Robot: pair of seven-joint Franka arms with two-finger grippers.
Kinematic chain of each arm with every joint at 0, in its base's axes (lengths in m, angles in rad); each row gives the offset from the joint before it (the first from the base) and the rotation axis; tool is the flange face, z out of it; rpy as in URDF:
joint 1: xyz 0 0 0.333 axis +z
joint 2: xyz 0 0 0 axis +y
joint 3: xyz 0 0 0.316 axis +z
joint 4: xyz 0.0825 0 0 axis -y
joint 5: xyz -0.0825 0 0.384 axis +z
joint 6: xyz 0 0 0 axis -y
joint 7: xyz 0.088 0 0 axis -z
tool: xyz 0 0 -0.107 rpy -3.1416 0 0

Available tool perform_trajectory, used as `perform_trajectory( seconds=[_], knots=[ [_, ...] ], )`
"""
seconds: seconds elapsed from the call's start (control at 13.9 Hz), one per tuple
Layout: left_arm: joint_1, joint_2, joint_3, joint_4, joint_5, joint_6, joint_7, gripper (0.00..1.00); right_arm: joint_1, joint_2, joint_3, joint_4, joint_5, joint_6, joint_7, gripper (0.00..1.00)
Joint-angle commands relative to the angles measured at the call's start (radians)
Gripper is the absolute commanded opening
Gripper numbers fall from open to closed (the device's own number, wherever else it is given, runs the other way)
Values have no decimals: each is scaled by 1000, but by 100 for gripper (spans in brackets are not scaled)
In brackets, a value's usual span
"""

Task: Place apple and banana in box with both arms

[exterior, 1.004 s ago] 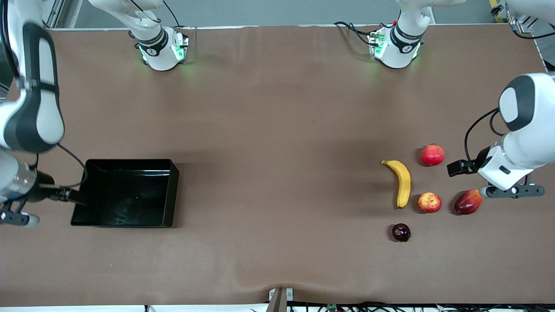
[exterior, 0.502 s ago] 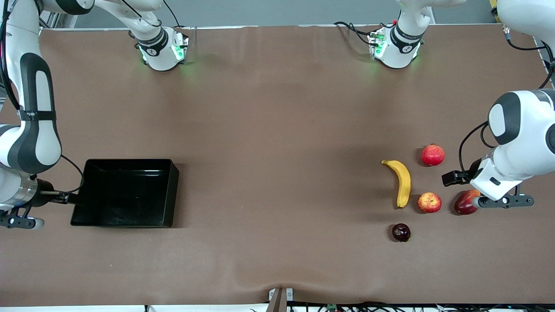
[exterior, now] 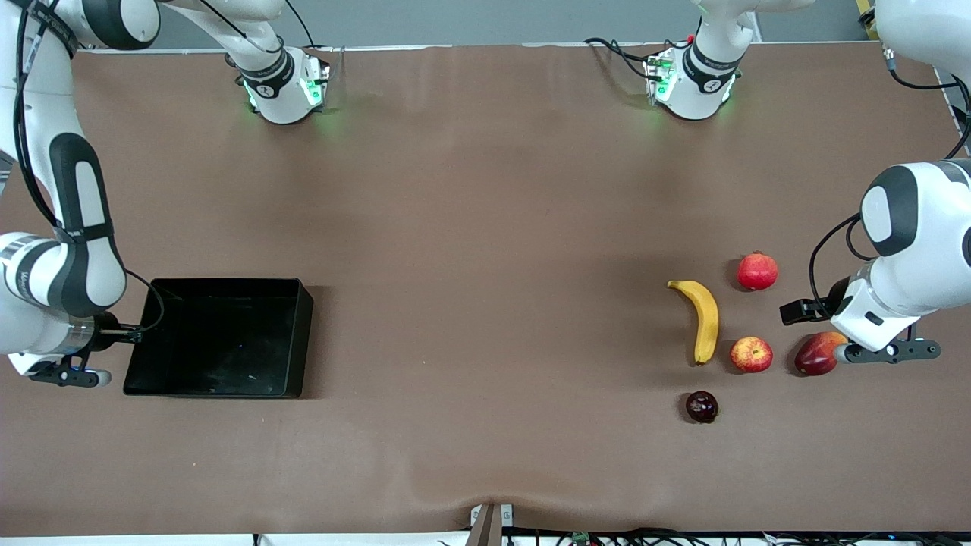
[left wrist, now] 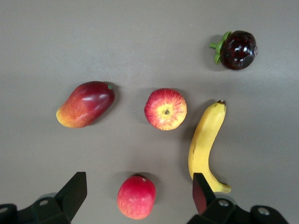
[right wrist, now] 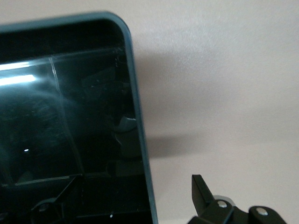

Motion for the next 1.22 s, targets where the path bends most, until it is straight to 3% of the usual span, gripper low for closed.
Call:
perform_trajectory(
  seconds=[0.0,0.07,0.14,0.22,0.86,1.15],
  knots=[
    [9,-44,-4,-55,17,19,-10,100,-14,31,14,10,-7,38,-9,100],
    [9,-41,-4,-61,17,34,-10,100,-17,34,14,10,-7,44,-9,87],
    [9,-39,-4,-71,17,60,-9,100,-18,34,14,10,-7,38,-10,12],
    [9,-33,-5,-76,17,88,-9,100,-19,32,14,10,-7,35,-9,0],
    [10,160,-10,-52,-57,335,-7,100,-4,-21,19,35,1,32,-9,0],
    [4,209,-8,-52,-103,376,-7,100,80,-89,20,36,5,12,-4,0]
  ],
)
